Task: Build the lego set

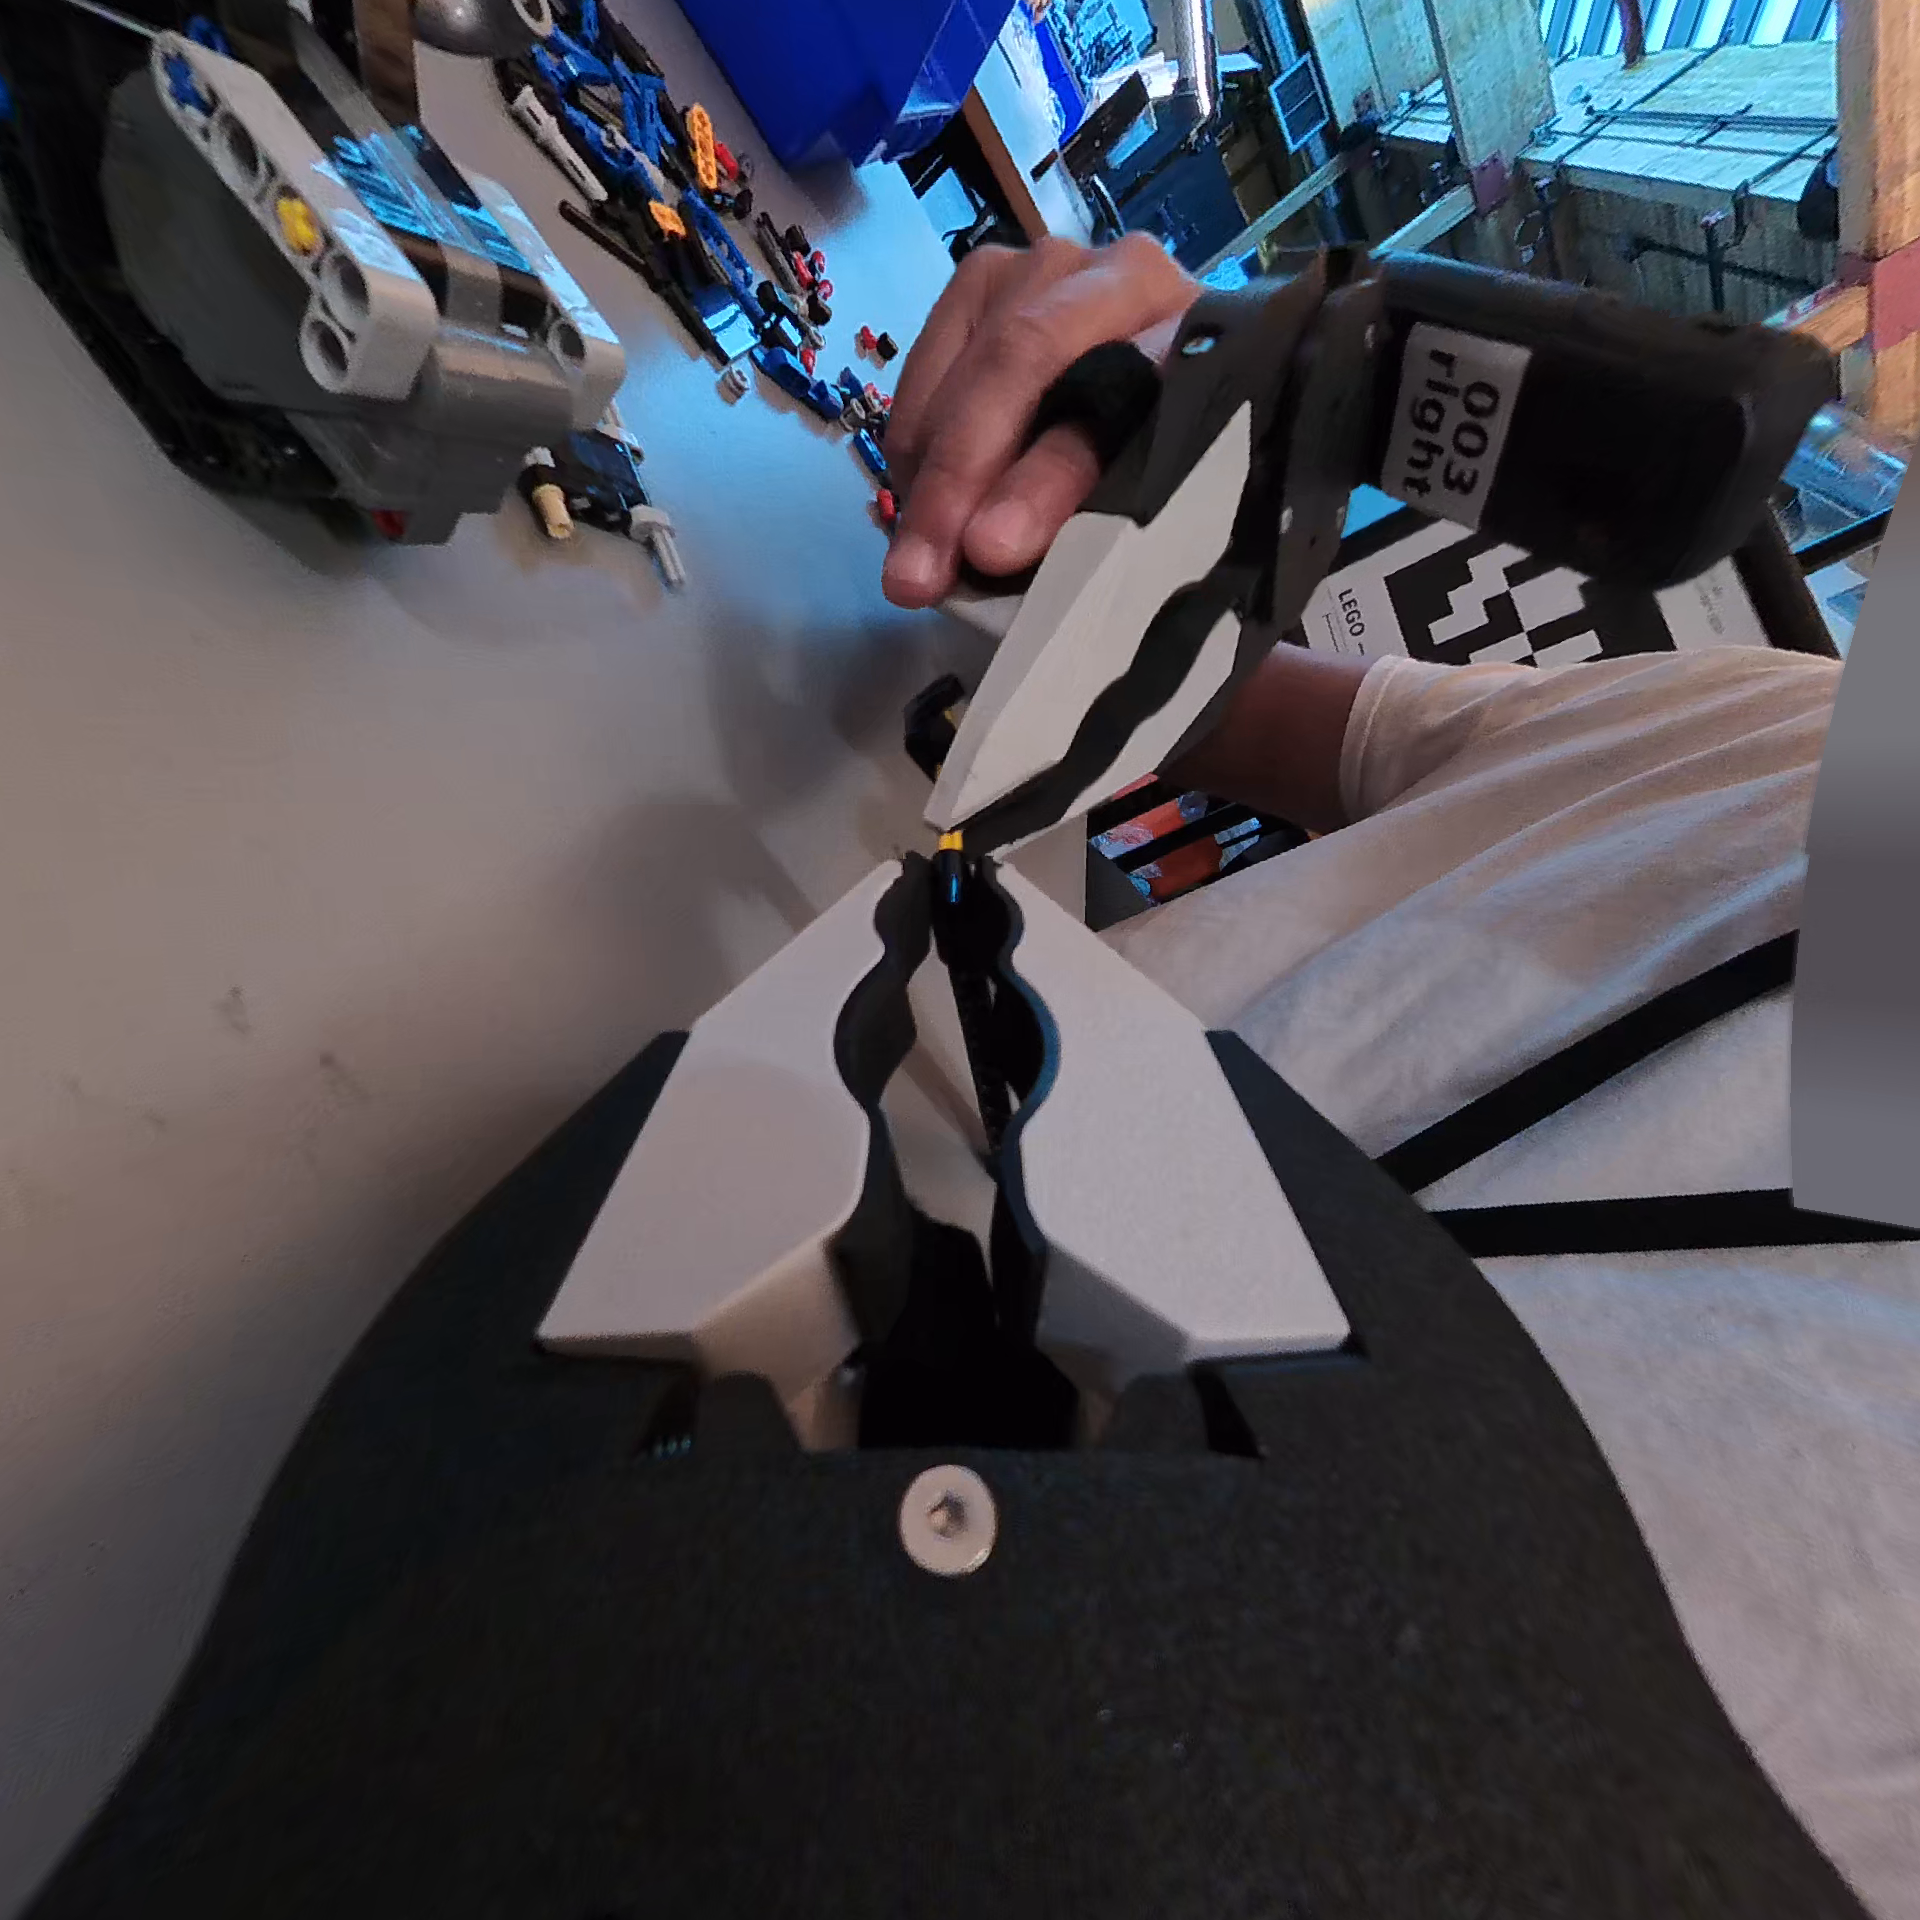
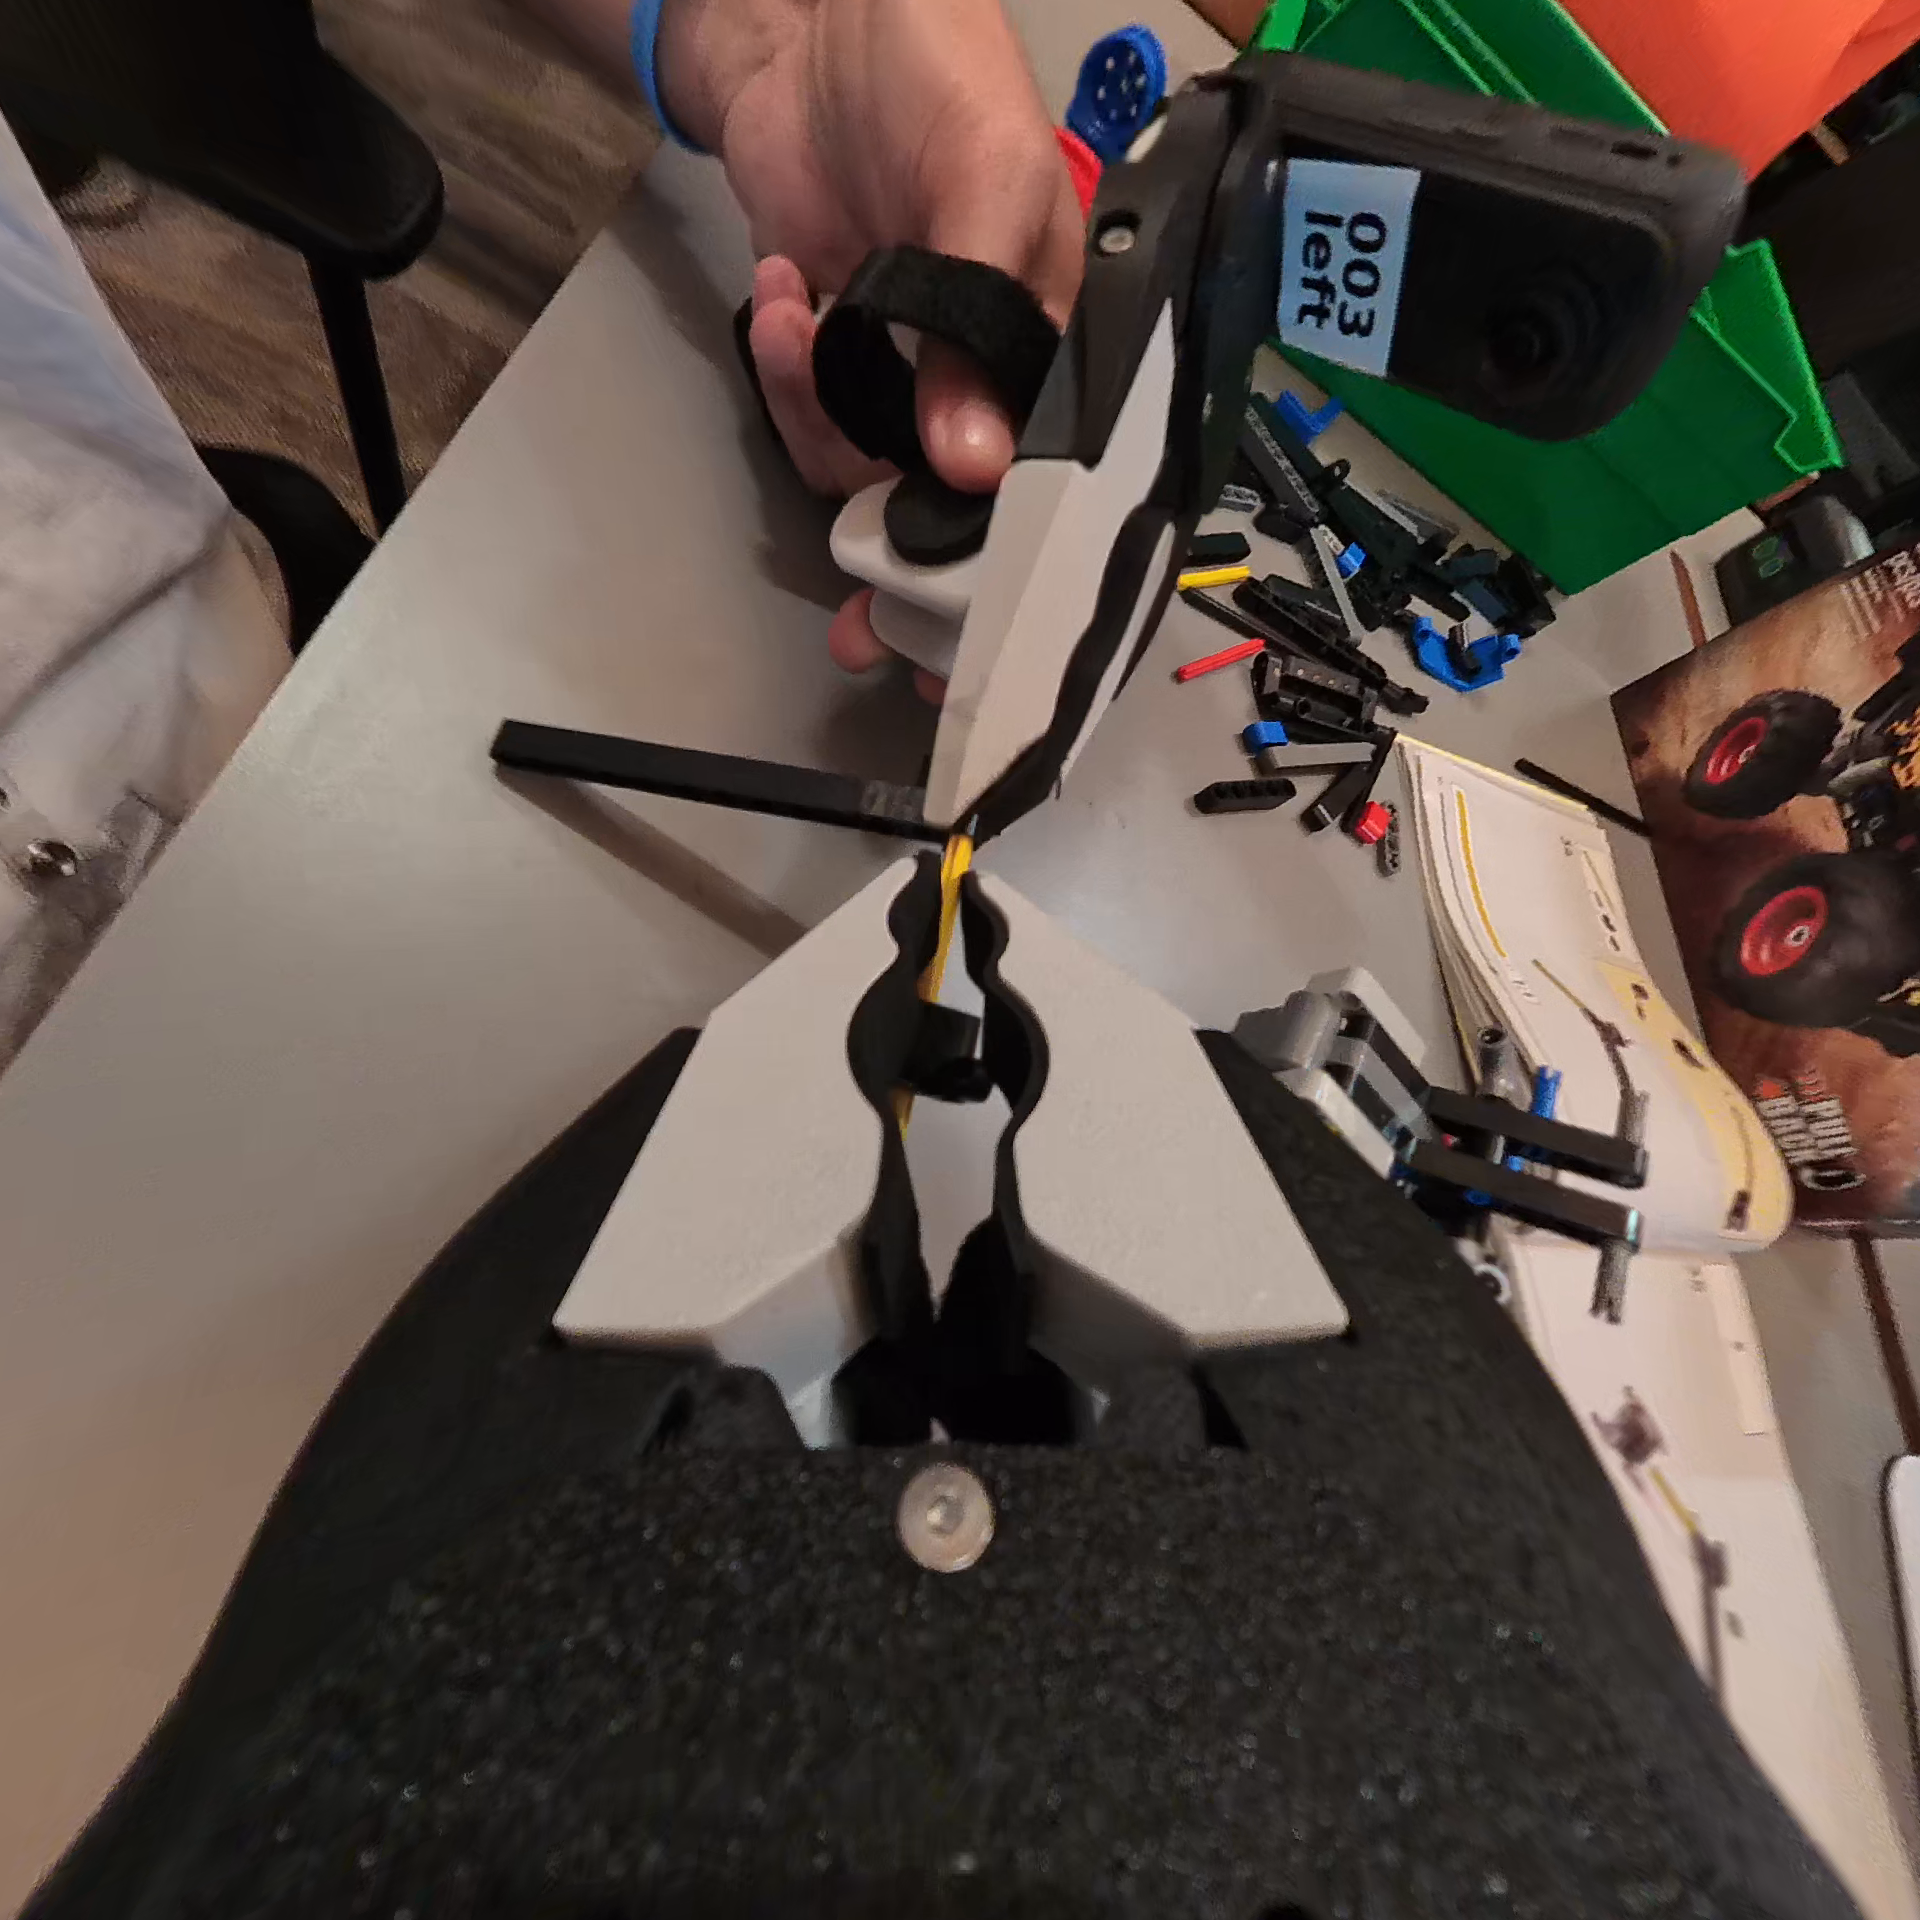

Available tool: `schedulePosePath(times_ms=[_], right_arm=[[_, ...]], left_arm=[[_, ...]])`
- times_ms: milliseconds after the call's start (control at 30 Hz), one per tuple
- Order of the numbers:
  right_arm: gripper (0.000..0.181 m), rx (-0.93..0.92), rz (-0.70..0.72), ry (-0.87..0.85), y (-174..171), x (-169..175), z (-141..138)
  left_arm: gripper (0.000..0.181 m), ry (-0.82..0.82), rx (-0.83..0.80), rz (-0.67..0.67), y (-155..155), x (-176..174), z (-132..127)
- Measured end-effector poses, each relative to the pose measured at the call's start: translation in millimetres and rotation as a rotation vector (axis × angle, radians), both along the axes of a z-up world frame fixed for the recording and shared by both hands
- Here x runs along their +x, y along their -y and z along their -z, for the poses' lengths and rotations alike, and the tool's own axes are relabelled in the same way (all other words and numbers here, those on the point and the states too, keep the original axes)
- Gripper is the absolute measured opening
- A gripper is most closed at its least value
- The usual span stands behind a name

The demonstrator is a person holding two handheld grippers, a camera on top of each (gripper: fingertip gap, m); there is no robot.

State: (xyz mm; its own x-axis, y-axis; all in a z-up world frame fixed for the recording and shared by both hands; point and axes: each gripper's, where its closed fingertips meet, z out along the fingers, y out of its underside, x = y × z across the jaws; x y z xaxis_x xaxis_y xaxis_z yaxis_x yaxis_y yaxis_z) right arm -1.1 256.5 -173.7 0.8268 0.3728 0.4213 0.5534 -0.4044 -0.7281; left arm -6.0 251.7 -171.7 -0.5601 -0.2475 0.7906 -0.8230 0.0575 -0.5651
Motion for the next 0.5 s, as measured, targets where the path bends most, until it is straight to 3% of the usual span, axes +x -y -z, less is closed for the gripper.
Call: schedulePosePath(times_ms=[167,500], right_arm=[[0.003,0.016,0.004,-0.036,-1.2,-0.5,-1.3],[0.002,0.008,-0.009,0.456,-2.3,1.1,0.2]], left_arm=[[0.006,0.010,-0.009,-0.003,0.3,-0.4,-1.9],[0.006,-0.047,-0.011,0.022,0.7,-2.2,0.7]])
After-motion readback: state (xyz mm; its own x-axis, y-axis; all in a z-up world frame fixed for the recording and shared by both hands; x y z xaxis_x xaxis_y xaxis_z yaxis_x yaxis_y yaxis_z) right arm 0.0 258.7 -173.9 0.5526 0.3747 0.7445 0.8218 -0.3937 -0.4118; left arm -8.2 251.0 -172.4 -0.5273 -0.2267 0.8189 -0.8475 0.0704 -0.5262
